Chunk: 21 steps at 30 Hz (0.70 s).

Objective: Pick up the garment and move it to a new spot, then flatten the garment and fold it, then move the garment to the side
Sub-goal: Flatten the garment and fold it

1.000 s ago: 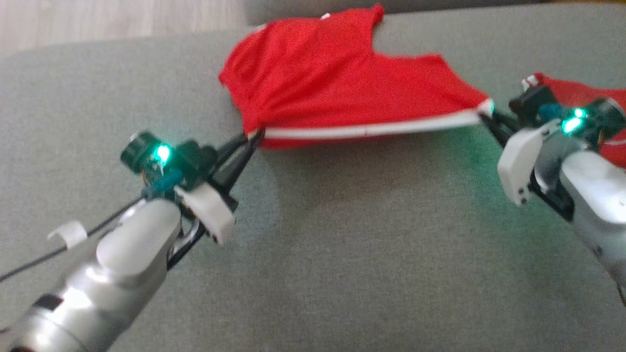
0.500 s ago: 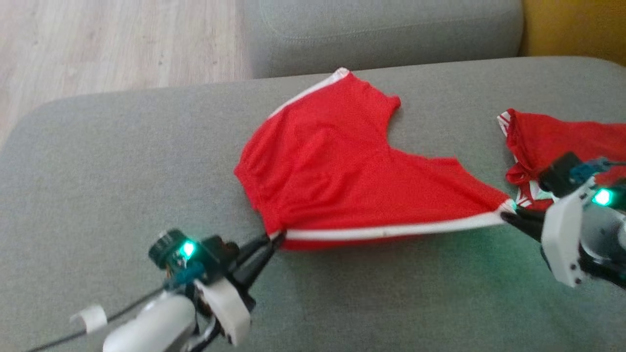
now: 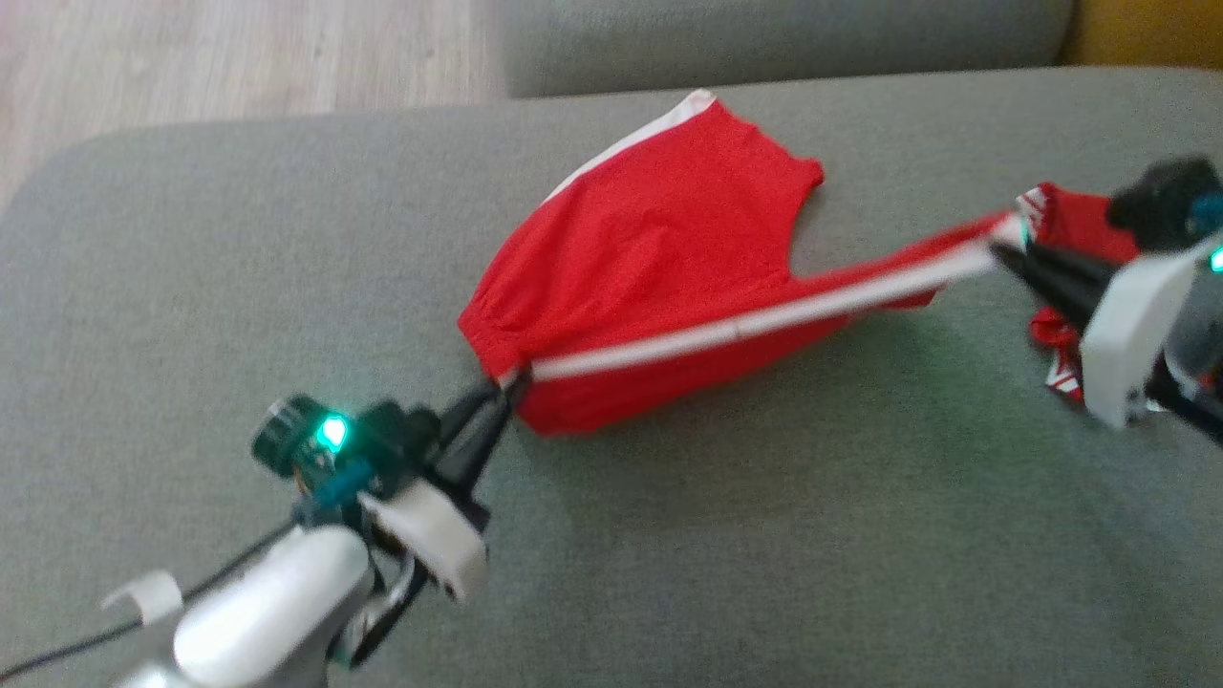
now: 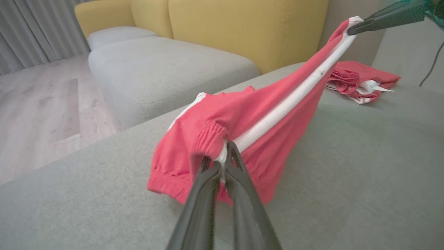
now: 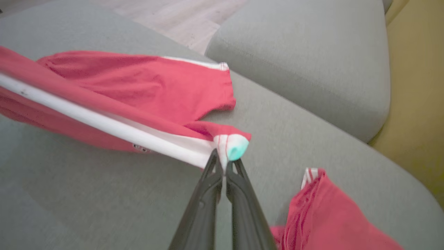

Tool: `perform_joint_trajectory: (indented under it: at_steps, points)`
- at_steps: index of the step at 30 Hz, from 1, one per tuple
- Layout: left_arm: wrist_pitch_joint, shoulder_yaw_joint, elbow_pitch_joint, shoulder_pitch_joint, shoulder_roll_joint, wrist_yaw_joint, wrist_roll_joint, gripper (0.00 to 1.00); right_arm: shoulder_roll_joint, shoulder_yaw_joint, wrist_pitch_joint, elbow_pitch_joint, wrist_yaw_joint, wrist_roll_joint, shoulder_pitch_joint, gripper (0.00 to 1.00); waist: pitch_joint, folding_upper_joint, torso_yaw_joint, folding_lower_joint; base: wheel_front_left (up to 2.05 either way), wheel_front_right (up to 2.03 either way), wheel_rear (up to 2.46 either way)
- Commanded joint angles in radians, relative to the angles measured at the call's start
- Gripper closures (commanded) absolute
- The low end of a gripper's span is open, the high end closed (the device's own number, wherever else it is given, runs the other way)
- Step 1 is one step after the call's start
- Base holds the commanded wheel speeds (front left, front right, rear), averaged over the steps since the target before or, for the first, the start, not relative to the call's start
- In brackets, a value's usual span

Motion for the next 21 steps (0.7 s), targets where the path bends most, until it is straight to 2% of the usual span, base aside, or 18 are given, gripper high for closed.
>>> perform_joint_trajectory:
  at_steps: [1, 10, 21]
  points:
    - [-0.003, 0.063, -0.003, -0.078, 0.018, 0.017, 0.000, 1.00, -0.004, -0.042, -0.016, 0.007, -0.001, -0.029, -0.039, 1.00, 0.038, -0.0001, 0.020, -0.0001, 0.00, 0.00, 0.00]
    - [-0.004, 0.108, 0.087, -0.171, -0.061, 0.054, -0.015, 1.00, 0.141, -0.108, -0.042, 0.160, -0.001, -0.183, -0.186, 1.00, 0.140, -0.0001, 0.085, -0.0001, 0.00, 0.00, 0.00]
    - [-0.014, 0.118, 0.218, -0.285, -0.174, 0.047, -0.020, 1.00, 0.227, -0.048, -0.098, 0.380, -0.001, -0.275, -0.400, 1.00, 0.270, -0.0001, 0.172, -0.0001, 0.00, 0.00, 0.00]
